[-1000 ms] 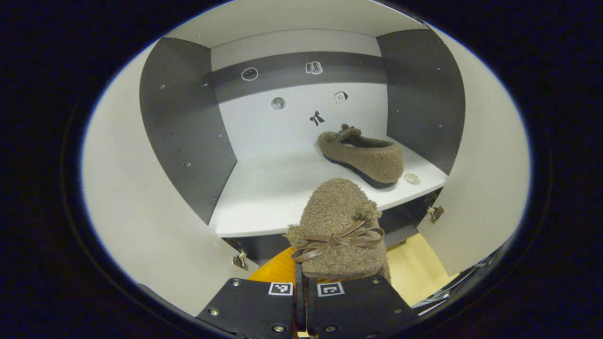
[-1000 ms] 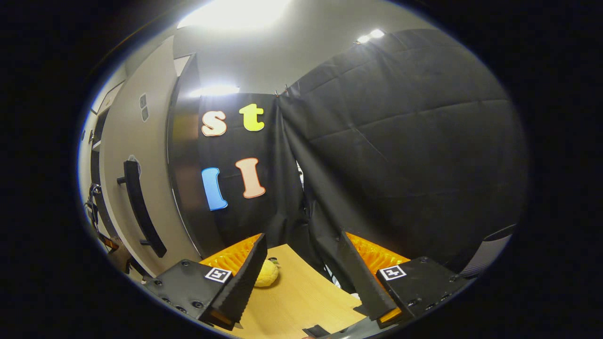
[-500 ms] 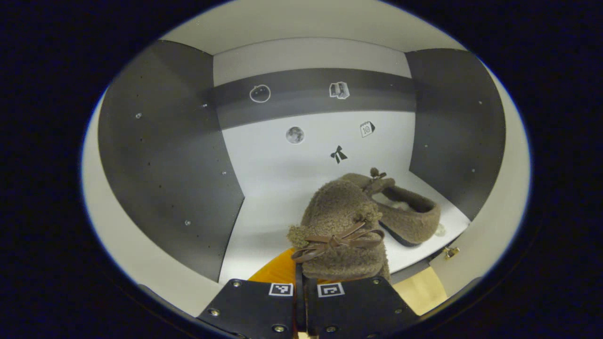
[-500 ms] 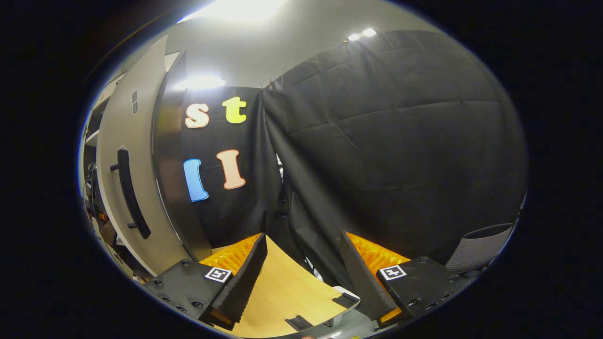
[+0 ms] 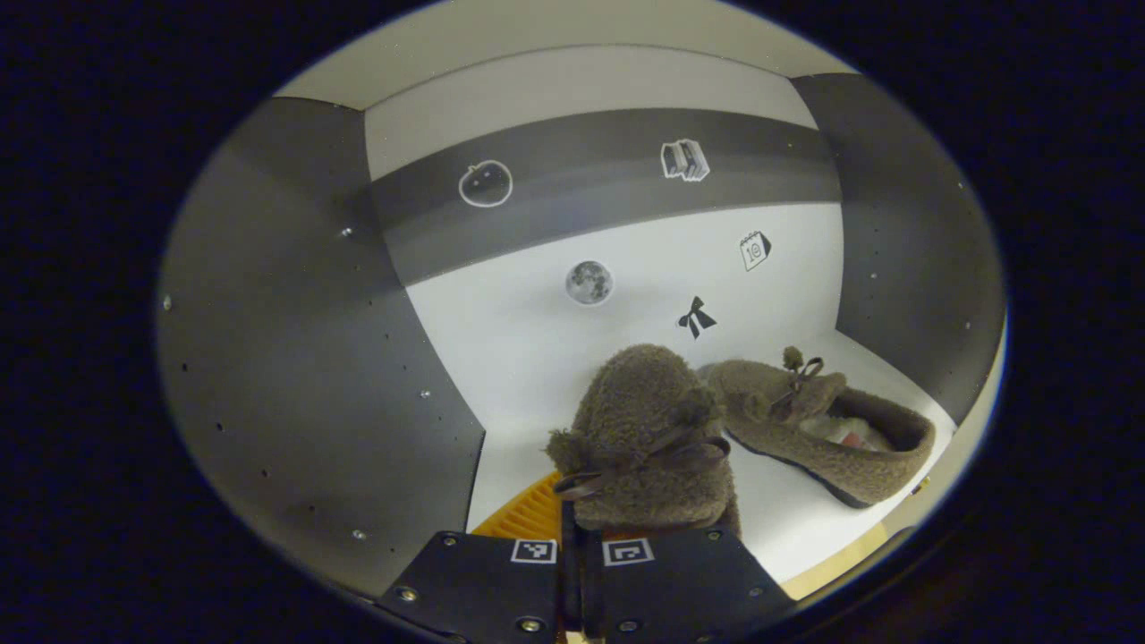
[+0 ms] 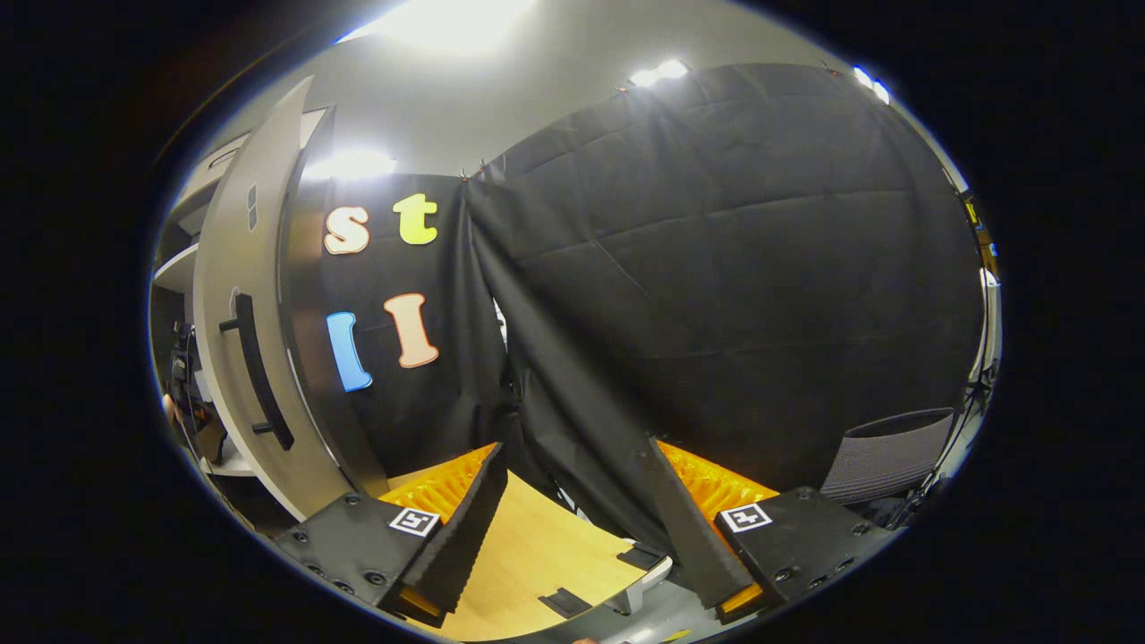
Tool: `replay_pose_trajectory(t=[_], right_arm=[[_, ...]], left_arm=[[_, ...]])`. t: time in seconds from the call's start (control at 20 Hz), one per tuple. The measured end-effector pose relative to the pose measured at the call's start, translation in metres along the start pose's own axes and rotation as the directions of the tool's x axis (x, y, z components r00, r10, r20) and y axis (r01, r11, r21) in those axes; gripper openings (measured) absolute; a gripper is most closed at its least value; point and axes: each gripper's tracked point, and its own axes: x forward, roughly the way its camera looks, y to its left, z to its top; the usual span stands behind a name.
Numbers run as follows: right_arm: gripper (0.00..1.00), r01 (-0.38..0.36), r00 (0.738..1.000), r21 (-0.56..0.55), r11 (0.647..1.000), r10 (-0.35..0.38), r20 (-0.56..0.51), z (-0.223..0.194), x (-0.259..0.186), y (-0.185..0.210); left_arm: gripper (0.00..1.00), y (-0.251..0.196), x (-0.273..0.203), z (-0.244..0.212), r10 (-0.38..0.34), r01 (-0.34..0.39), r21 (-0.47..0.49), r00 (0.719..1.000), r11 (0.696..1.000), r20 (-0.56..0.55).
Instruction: Grab one shoe with the right hand and put it into the shoe cabinet, grab the other shoe with the left hand and put it into the shoe cabinet; then close the right door with the right hand and the left door with the left hand.
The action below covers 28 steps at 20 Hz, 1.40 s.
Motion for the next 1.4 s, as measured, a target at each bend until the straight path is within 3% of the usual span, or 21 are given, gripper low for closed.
replay_pose_trajectory(t=[0.45, 0.55, 0.75, 0.8, 1.4], right_arm=[[0.98, 0.048, 0.999, 0.074, 0.996, -0.048, -0.007, 0.001, -0.005, -0.002], [0.98, 0.045, 0.999, 0.063, 0.997, -0.045, -0.010, 0.001, -0.003, -0.001], [0.98, 0.013, 1.000, 0.029, 1.000, -0.013, -0.013, 0.006, 0.007, 0.011], [0.92, 0.004, 1.000, 0.020, 1.000, -0.004, -0.011, 0.009, 0.009, 0.014], [0.92, -0.175, 0.985, -0.052, 0.983, 0.175, -0.003, 0.030, 0.040, 0.078]], left_arm=[[0.07, 0.000, 0.034, -0.022, -0.004, 0.004, -0.009, 0.998, 1.000, -0.066], [0.25, 0.005, 0.029, -0.018, 0.015, -0.014, 0.027, 0.999, 1.000, -0.046], [0.87, 0.008, 0.007, -0.013, 0.022, -0.021, 0.013, 1.000, 1.000, -0.017], [0.88, 0.007, 0.000, -0.014, 0.022, -0.022, -0.001, 1.000, 1.000, -0.016], [0.88, -0.036, -0.083, 0.022, -0.116, 0.124, -0.044, 0.980, 0.991, 0.159]])
